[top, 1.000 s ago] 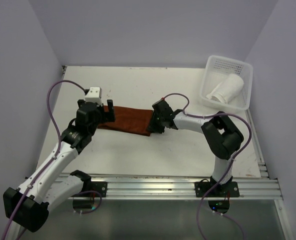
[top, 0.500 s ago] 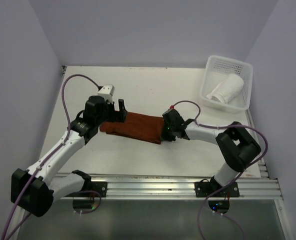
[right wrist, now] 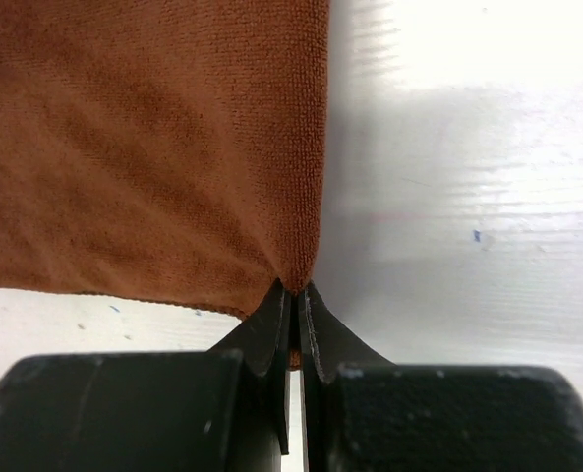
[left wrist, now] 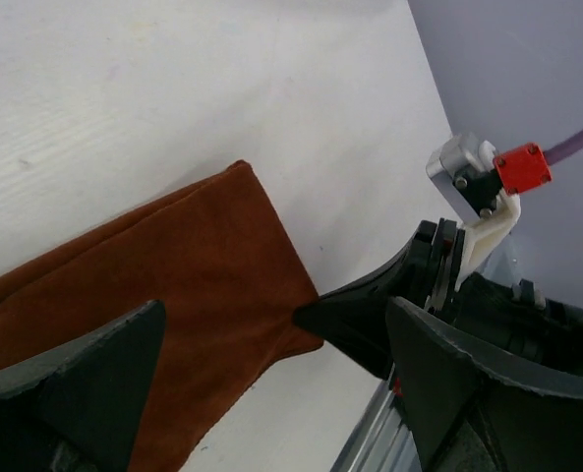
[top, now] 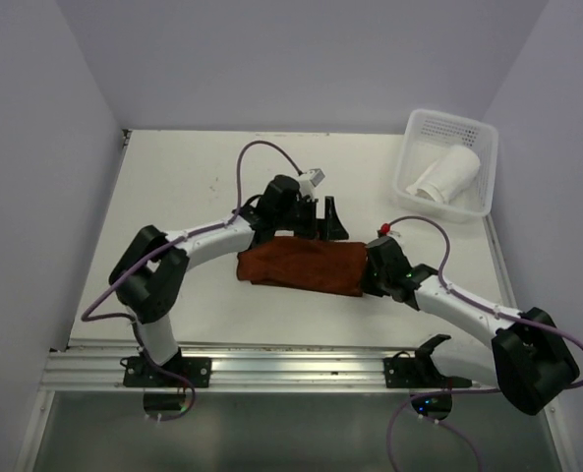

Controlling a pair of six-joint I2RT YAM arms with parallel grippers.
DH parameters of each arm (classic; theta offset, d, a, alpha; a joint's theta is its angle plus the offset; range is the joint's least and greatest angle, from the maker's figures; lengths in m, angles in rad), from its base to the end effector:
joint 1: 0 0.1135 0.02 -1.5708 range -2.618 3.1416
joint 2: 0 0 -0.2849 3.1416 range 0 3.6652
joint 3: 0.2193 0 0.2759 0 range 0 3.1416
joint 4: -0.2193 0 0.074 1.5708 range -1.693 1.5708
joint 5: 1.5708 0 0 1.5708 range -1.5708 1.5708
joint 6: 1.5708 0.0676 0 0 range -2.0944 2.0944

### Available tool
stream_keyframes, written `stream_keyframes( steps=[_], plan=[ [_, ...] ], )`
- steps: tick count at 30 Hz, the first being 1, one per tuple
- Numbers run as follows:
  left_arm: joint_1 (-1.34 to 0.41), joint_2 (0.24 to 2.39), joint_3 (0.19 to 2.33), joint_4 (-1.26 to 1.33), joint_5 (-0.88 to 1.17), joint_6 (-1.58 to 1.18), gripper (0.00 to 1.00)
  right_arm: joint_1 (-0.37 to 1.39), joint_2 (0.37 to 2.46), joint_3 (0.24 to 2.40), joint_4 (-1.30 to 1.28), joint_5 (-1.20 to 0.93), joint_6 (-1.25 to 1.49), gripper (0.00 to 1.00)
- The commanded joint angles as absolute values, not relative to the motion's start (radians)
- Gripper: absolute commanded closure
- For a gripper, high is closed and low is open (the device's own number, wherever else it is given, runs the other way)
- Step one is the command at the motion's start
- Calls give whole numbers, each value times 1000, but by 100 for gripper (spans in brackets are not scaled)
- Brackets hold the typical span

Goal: Roll the towels
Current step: Fold the towel, then roll the towel

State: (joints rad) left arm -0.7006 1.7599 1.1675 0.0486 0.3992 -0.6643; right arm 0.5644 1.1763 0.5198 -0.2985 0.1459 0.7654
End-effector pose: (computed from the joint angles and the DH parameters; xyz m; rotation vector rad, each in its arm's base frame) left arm 0.3248 -0.3083 0.2222 0.3050 2.3018 -1.1827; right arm 0.2096 0.1210 0.1447 0.3145 2.5286 0.3533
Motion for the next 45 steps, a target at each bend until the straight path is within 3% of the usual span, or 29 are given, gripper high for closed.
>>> stream_keyframes(
  steps=[1,10,16,27,33,45],
  plan=[
    [-716,1860,1288,176,492,-797,3,557,1118,473,-269,215,733,100],
    [-804,2085,1571,17,406,-750,9,554,1106,433,-201,252,718,100],
    [-848,2138,1603,-63,330,-710,16,552,1095,413,-181,265,733,100],
    [-871,2164,1546,-22,259,-756,19,552,1092,390,-164,253,745,100],
    [-887,2238,1650,-46,267,-766,24,552,1097,380,-146,241,741,100],
    [-942,2293,1750,-247,69,-683,28,552,1054,382,-163,227,722,100]
  ],
)
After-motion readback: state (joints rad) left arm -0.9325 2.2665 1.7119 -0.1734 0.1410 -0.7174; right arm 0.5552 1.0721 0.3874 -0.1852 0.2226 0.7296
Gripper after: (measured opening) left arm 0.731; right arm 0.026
